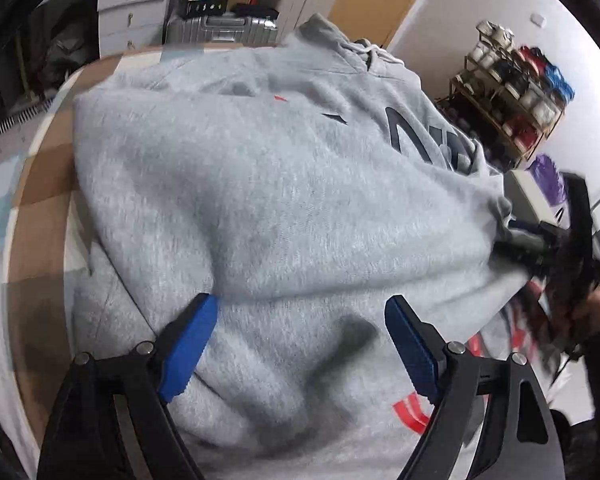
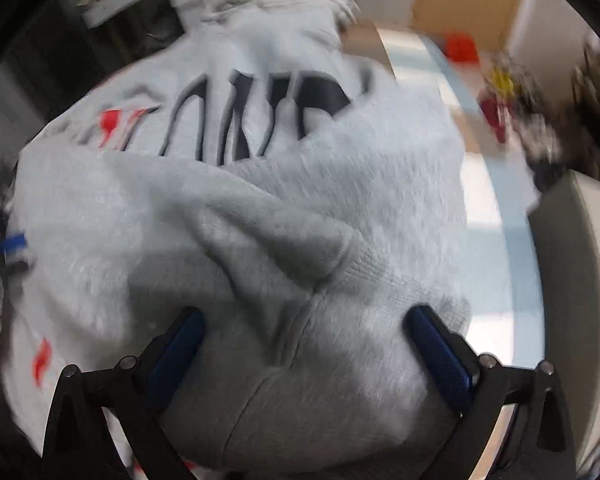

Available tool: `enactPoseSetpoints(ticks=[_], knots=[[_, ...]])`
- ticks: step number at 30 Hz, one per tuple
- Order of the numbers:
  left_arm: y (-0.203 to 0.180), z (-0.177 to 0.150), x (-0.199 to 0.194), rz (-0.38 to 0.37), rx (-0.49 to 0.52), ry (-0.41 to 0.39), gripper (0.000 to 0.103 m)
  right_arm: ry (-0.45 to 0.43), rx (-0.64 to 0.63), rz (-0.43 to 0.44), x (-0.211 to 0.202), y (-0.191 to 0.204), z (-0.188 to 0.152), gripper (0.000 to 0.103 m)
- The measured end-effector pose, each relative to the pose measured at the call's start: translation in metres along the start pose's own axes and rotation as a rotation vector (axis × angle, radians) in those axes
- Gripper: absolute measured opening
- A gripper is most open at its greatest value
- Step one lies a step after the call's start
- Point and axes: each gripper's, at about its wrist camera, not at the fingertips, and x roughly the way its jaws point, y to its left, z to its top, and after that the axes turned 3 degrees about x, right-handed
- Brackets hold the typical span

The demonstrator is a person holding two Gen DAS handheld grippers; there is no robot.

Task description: Fold large clothes

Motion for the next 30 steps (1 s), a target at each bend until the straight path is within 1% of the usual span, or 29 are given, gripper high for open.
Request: enactPoseSetpoints(ticks=[2,4,5,7,9,10,11,13,14,15,16,17,18,19,20,21,22,23,24,26,27,28,29,30], knots=[[-0.002,0.002,0.000,-0.003,0.000,0.019,0.083,0.005,-0.013,0.004,-0.004,0.002,0.001,0.103],[-0.003,0.006,-0.010,-0.037,-0.021,0.019,0.083,-0.006,0.016,0.060,-0.016,-0.003,0.005,0.103],[-0.003,0.009,-0.018,-0.054,-0.031,0.012,0.083,-0.023,0.043,0.101,-0.026,-0.009,0.008,0.103],[-0.008,0.017,-0.036,-0.062,-0.038,-0.016,0.083,-0.081,0.117,0.187,-0.056,-0.023,0.014,0.103],[-0.020,0.028,-0.059,-0.087,-0.021,-0.059,0.083,-0.134,0.168,0.240,-0.086,-0.033,0.021,0.103],[-0.031,0.035,-0.070,-0.079,-0.006,-0.079,0.083,-0.163,0.193,0.271,-0.103,-0.038,0.025,0.103],[-0.038,0.042,-0.078,-0.060,0.011,-0.099,0.083,-0.193,0.211,0.294,-0.119,-0.043,0.031,0.103],[-0.052,0.065,-0.091,-0.014,0.041,-0.130,0.083,-0.237,0.237,0.325,-0.137,-0.046,0.048,0.103],[-0.057,0.077,-0.094,0.016,0.043,-0.137,0.083,-0.260,0.246,0.353,-0.147,-0.049,0.061,0.103],[-0.059,0.095,-0.096,0.042,0.024,-0.150,0.084,-0.274,0.251,0.376,-0.152,-0.050,0.072,0.103],[-0.058,0.114,-0.095,0.066,-0.009,-0.164,0.087,-0.289,0.262,0.395,-0.157,-0.053,0.089,0.103],[-0.054,0.128,-0.091,0.104,-0.033,-0.160,0.096,-0.302,0.267,0.406,-0.160,-0.055,0.108,0.103],[-0.049,0.147,-0.085,0.146,-0.055,-0.152,0.099,-0.315,0.274,0.409,-0.162,-0.055,0.127,0.103],[-0.042,0.161,-0.077,0.166,-0.063,-0.160,0.100,-0.325,0.281,0.396,-0.164,-0.055,0.141,0.103],[-0.034,0.181,-0.065,0.201,-0.061,-0.164,0.100,-0.329,0.294,0.366,-0.158,-0.058,0.165,0.103],[-0.026,0.200,-0.050,0.236,-0.054,-0.158,0.100,-0.333,0.308,0.350,-0.151,-0.061,0.181,0.103],[-0.014,0.211,-0.040,0.260,-0.056,-0.153,0.100,-0.334,0.325,0.308,-0.138,-0.064,0.204,0.103],[-0.001,0.226,-0.023,0.283,-0.055,-0.142,0.100,-0.296,0.323,0.260,-0.118,-0.064,0.229,0.103],[0.012,0.242,-0.002,0.311,-0.051,-0.117,0.100,-0.251,0.314,0.248,-0.096,-0.064,0.248,0.103],[0.018,0.264,0.036,0.350,-0.038,-0.079,0.100,-0.102,0.303,0.226,-0.033,-0.065,0.291,0.103],[0.021,0.278,0.061,0.378,-0.021,-0.046,0.100,-0.035,0.296,0.206,-0.001,-0.064,0.307,0.103],[0.024,0.288,0.085,0.404,-0.002,-0.008,0.100,0.005,0.293,0.173,0.023,-0.065,0.316,0.103],[0.027,0.293,0.097,0.427,0.019,0.021,0.100,0.041,0.292,0.139,0.046,-0.068,0.327,0.103],[0.029,0.300,0.116,0.461,0.049,0.053,0.100,0.065,0.291,0.125,0.067,-0.068,0.337,0.103]])
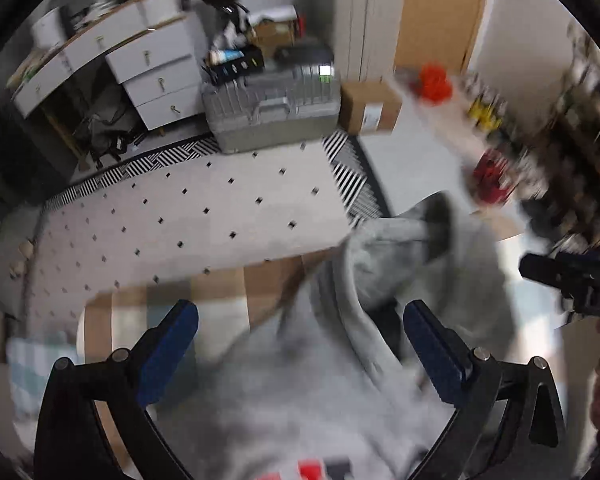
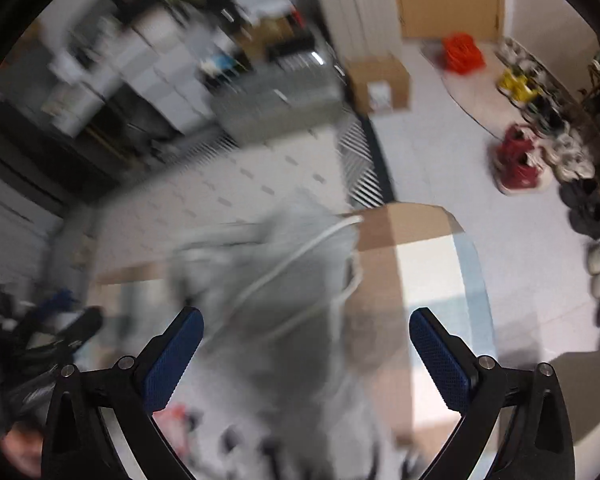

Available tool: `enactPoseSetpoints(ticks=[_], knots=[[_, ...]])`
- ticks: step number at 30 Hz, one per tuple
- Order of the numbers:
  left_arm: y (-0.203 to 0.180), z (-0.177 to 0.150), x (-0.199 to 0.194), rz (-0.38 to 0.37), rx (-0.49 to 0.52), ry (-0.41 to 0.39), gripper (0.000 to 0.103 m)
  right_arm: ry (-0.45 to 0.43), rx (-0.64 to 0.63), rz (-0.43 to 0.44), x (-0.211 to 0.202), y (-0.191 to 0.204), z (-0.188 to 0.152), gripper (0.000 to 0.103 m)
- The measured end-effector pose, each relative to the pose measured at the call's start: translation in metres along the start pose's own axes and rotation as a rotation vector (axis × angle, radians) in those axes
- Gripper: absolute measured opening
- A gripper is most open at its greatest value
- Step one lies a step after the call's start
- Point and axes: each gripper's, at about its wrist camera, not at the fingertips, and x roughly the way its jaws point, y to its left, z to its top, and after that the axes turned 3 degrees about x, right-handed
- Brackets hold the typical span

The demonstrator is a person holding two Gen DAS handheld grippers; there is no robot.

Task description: Fold large clothes

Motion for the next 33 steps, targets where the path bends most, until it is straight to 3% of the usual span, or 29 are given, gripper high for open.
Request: enactPoseSetpoints(ticks=[4,10,11,13,14,15,16,17,18,20,25,33], knots=[[-0.018,0.017,0.042,0.064,0.132,0.042,0.100,0.035,0.026,-0.048,0.051,0.004,0.035,0.103],[-0.030,0.024,0.066,0.039,0.275,0.107,0.100,0.163,-0.037,-0.208,0.103,0.016,0.058,0.102],[-0.028,0.025,0.067,0.047,0.281,0.107,0.100,0.187,-0.039,-0.226,0.107,0.014,0.059,0.100],[-0.023,0.025,0.067,0.018,0.302,0.093,0.098,0.192,-0.060,-0.205,0.109,0.014,0.063,0.081],[-0.023,0.025,0.063,0.009,0.310,0.071,0.082,0.187,-0.076,-0.197,0.108,0.015,0.063,0.071],[-0.023,0.025,0.060,-0.015,0.319,0.057,0.065,0.176,-0.085,-0.191,0.106,0.016,0.065,0.039],[-0.024,0.026,0.059,-0.058,0.317,0.067,0.025,0.168,-0.097,-0.189,0.104,0.018,0.065,0.026],[-0.025,0.026,0.058,-0.084,0.304,0.075,0.004,0.153,-0.106,-0.187,0.102,0.019,0.063,0.025],[-0.026,0.026,0.056,-0.076,0.289,0.065,0.004,0.148,-0.112,-0.175,0.101,0.021,0.063,0.020],[-0.025,0.027,0.051,-0.096,0.258,0.050,0.003,0.105,-0.113,-0.160,0.099,0.023,0.065,0.019],[-0.002,0.026,0.012,-0.093,0.156,-0.084,0.003,-0.086,-0.143,-0.127,0.061,0.033,0.055,0.018],[0.034,-0.010,-0.051,-0.026,-0.030,-0.260,0.003,-0.476,-0.154,-0.046,-0.053,0.044,0.007,0.018]])
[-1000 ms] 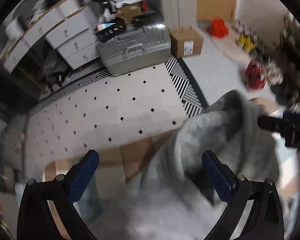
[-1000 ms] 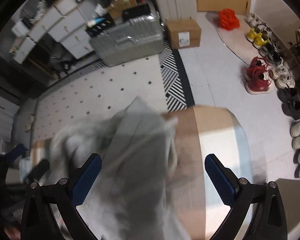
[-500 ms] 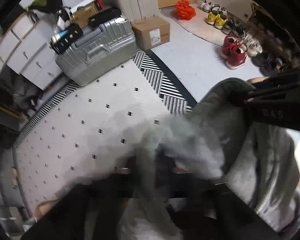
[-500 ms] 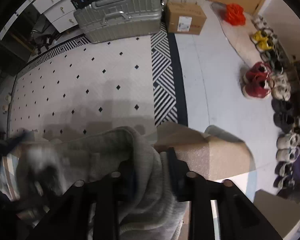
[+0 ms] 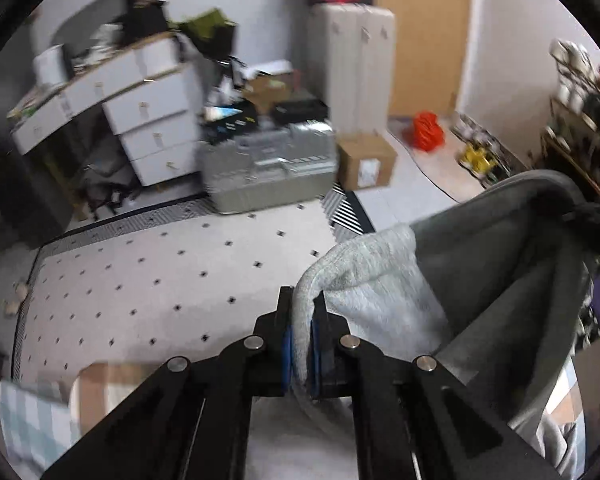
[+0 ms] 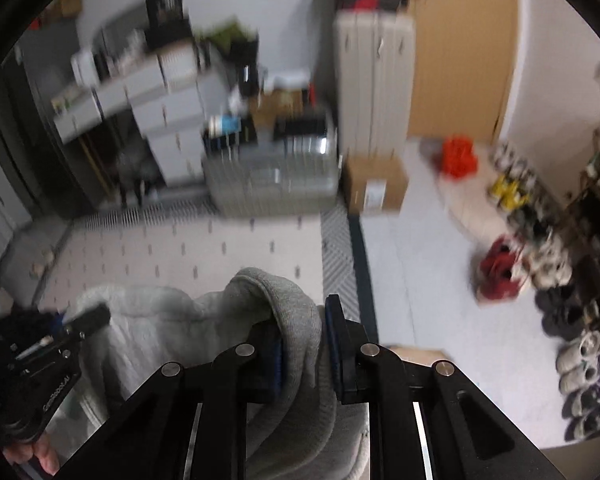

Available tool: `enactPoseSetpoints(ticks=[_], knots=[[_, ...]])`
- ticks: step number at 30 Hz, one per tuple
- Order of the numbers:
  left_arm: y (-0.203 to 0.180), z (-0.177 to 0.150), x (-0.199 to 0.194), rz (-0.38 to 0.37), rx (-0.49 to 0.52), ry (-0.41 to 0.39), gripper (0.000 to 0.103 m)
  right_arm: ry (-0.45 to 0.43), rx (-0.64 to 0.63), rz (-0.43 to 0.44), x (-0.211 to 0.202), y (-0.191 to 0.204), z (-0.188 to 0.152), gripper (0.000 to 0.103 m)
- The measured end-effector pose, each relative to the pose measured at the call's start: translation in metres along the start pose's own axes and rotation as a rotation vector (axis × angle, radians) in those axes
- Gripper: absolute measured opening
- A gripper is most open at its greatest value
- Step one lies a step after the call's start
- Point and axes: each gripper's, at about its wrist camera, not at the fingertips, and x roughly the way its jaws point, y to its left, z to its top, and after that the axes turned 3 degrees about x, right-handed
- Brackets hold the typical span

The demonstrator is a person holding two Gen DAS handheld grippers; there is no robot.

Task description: Fold large clothes

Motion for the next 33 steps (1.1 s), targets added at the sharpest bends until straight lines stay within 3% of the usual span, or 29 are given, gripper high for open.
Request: enactPoseSetpoints(ticks=[2,4,9,13,14,16,18,19,20,21,23,24,25,29,31,33], knots=[[0.015,-0.012,-0.018,0.002,-0.060,-0.015,0.003,-0.076,0.064,0.001,-0.033,-0.015,-0.003,0.018],[0.030,-0.028,-0.029,-0.018,-0.113,0.002,0.003,-0.083,0.131,0.017,-0.052,-0.031,-0.013,0.018],[0.030,-0.066,-0.036,-0.050,-0.086,0.100,0.007,0.068,0.103,0.023,-0.053,-0.041,-0.054,0.018],[0.027,-0.074,-0.023,-0.095,-0.123,0.226,0.007,0.112,0.032,0.082,-0.061,-0.032,-0.087,0.018],[0.026,-0.071,-0.024,-0.091,-0.137,0.238,0.007,0.114,0.012,0.091,-0.063,-0.030,-0.089,0.018],[0.021,-0.061,-0.037,-0.113,-0.153,0.184,0.007,0.094,-0.006,0.094,-0.069,-0.028,-0.088,0.018],[0.010,-0.052,-0.062,-0.172,-0.140,0.084,0.015,0.074,0.002,0.109,-0.074,-0.028,-0.081,0.018],[0.003,-0.045,-0.077,-0.202,-0.125,0.023,0.033,0.065,-0.002,0.116,-0.076,-0.027,-0.077,0.018],[-0.004,-0.040,-0.088,-0.244,-0.094,-0.017,0.065,0.058,-0.013,0.122,-0.078,-0.024,-0.074,0.018],[-0.015,-0.033,-0.103,-0.271,-0.038,-0.075,0.079,0.049,-0.022,0.122,-0.079,-0.023,-0.074,0.018],[-0.030,-0.025,-0.128,-0.224,0.040,-0.204,0.100,0.044,-0.066,0.126,-0.079,-0.015,-0.073,0.018],[-0.039,-0.020,-0.134,-0.216,0.092,-0.255,0.102,0.041,-0.082,0.123,-0.080,-0.011,-0.075,0.018],[-0.050,-0.016,-0.131,-0.198,0.156,-0.256,0.102,0.038,-0.102,0.126,-0.081,-0.007,-0.075,0.018],[-0.089,-0.017,-0.073,-0.028,0.413,-0.102,0.102,0.001,-0.122,0.141,-0.088,-0.002,-0.077,0.018],[-0.104,-0.030,-0.040,0.105,0.529,-0.061,0.102,-0.013,-0.124,0.151,-0.091,-0.003,-0.078,0.018],[-0.106,-0.035,-0.017,0.142,0.568,-0.036,0.102,-0.021,-0.140,0.156,-0.094,-0.003,-0.079,0.018]])
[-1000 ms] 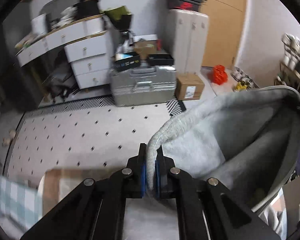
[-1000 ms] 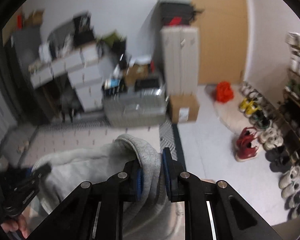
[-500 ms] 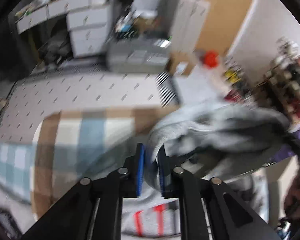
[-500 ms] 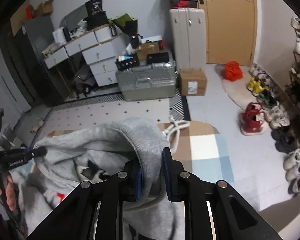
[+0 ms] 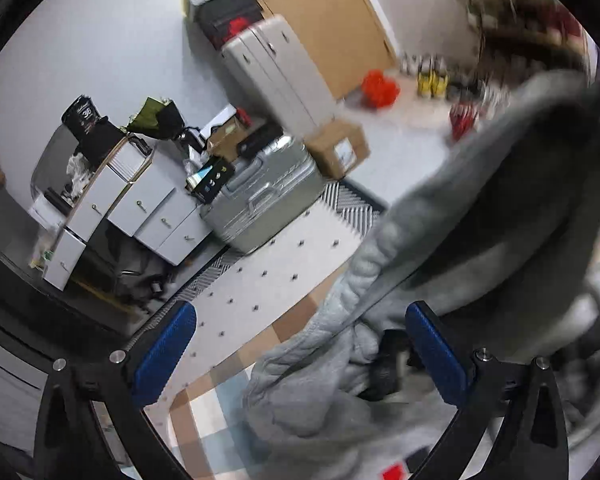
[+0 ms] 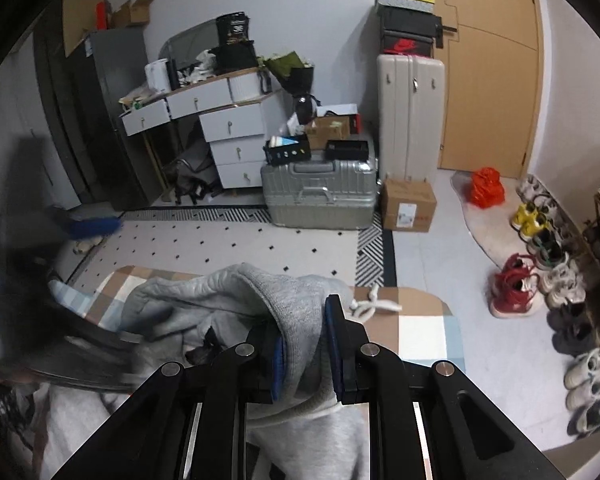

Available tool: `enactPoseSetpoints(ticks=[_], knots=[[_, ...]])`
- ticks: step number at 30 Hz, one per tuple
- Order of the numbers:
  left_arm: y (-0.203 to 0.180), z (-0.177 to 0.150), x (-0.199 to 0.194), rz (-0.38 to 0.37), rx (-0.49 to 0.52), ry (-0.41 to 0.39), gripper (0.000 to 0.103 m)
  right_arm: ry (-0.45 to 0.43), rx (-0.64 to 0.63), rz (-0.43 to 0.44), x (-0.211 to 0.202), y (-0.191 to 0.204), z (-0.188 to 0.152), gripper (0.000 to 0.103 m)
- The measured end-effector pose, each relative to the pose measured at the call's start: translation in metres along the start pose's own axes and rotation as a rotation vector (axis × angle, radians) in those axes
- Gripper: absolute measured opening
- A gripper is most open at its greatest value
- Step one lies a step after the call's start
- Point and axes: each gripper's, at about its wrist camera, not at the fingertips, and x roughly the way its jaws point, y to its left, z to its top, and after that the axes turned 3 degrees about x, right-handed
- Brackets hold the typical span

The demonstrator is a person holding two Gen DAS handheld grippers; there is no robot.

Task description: Fold large clothes

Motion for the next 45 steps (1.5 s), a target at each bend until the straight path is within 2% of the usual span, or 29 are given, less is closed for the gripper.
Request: enactPoseSetpoints(ticks=[3,4,5,6,7,8,10,11,13,15,17,19,21,23,24,29,30,31,33,35,37,41,42,43,44,45], knots=[[-0.005,-0.006,0.026,0.046,0.026,0.016,0.102,0.000,-0.034,0.010,-0.004,0.003,-0.005,0.018],[-0.005,-0.009,0.034,0.087,0.045,0.025,0.102,0.003,-0.044,0.008,-0.005,0.003,-0.007,0.018],[-0.003,-0.015,0.034,0.128,0.054,0.034,0.091,0.009,-0.053,0.009,-0.005,0.003,-0.009,0.018],[0.000,-0.017,0.033,0.147,0.055,0.041,0.078,0.013,-0.059,0.007,-0.005,0.003,-0.010,0.018],[0.006,-0.014,0.041,0.140,0.022,0.062,0.033,0.022,-0.061,0.010,-0.003,0.002,-0.012,0.018],[0.014,-0.018,0.038,0.093,-0.028,0.080,0.005,0.029,-0.064,0.015,-0.002,0.002,-0.013,0.018],[0.029,-0.018,0.035,-0.002,-0.148,0.075,0.005,0.035,-0.074,0.021,0.000,0.002,-0.017,0.018],[0.029,-0.017,0.028,-0.001,-0.157,0.065,0.005,0.040,-0.077,0.027,0.001,0.003,-0.019,0.018],[0.033,-0.016,0.014,0.059,-0.179,0.021,0.005,0.044,-0.085,0.026,0.004,0.005,-0.021,0.018],[0.042,-0.015,-0.006,0.076,-0.240,-0.032,0.005,0.063,-0.089,0.018,0.009,0.006,-0.021,0.018],[0.057,-0.013,-0.028,0.059,-0.309,-0.080,0.004,0.072,-0.091,-0.008,0.015,0.007,-0.020,0.018],[0.067,-0.011,-0.045,0.024,-0.330,-0.111,0.004,0.091,-0.079,-0.020,0.021,0.008,-0.016,0.019],[0.067,-0.009,-0.056,0.023,-0.321,-0.136,0.004,0.108,-0.064,-0.027,0.029,0.012,-0.008,0.019],[0.068,-0.006,-0.075,0.040,-0.300,-0.173,0.004,0.104,-0.102,-0.081,0.035,0.025,0.001,0.019],[0.069,-0.005,-0.082,0.042,-0.298,-0.187,0.004,0.096,-0.111,-0.079,0.036,0.029,0.005,0.019],[0.089,-0.002,-0.076,0.011,-0.362,-0.207,0.004,0.064,-0.107,-0.135,0.049,0.051,0.025,0.024],[0.093,-0.004,-0.075,-0.014,-0.383,-0.213,0.004,0.058,-0.096,-0.138,0.050,0.051,0.027,0.036],[0.096,-0.005,-0.074,-0.014,-0.389,-0.217,0.004,0.044,-0.089,-0.137,0.051,0.053,0.031,0.058],[0.099,-0.007,-0.068,-0.037,-0.406,-0.227,0.004,-0.032,-0.083,-0.125,0.044,0.057,0.037,0.086],[0.099,-0.010,-0.069,-0.069,-0.429,-0.246,0.004,-0.105,-0.075,-0.088,0.036,0.060,0.042,0.089],[0.100,-0.012,-0.069,-0.086,-0.446,-0.254,0.004,-0.111,-0.064,-0.072,0.042,0.061,0.048,0.089],[0.104,-0.016,-0.072,-0.123,-0.479,-0.255,0.004,-0.050,-0.050,-0.060,0.066,0.061,0.054,0.088],[0.104,-0.017,-0.073,-0.122,-0.475,-0.261,0.004,-0.044,-0.051,-0.065,0.069,0.061,0.056,0.078],[0.104,-0.018,-0.075,-0.131,-0.468,-0.263,0.004,-0.036,-0.047,-0.073,0.071,0.060,0.058,0.046],[0.104,-0.019,-0.077,-0.132,-0.456,-0.264,0.004,-0.023,-0.039,-0.073,0.072,0.059,0.060,0.028],[0.103,-0.021,-0.079,-0.127,-0.447,-0.266,0.004,-0.015,-0.021,-0.072,0.069,0.059,0.063,0.019]])
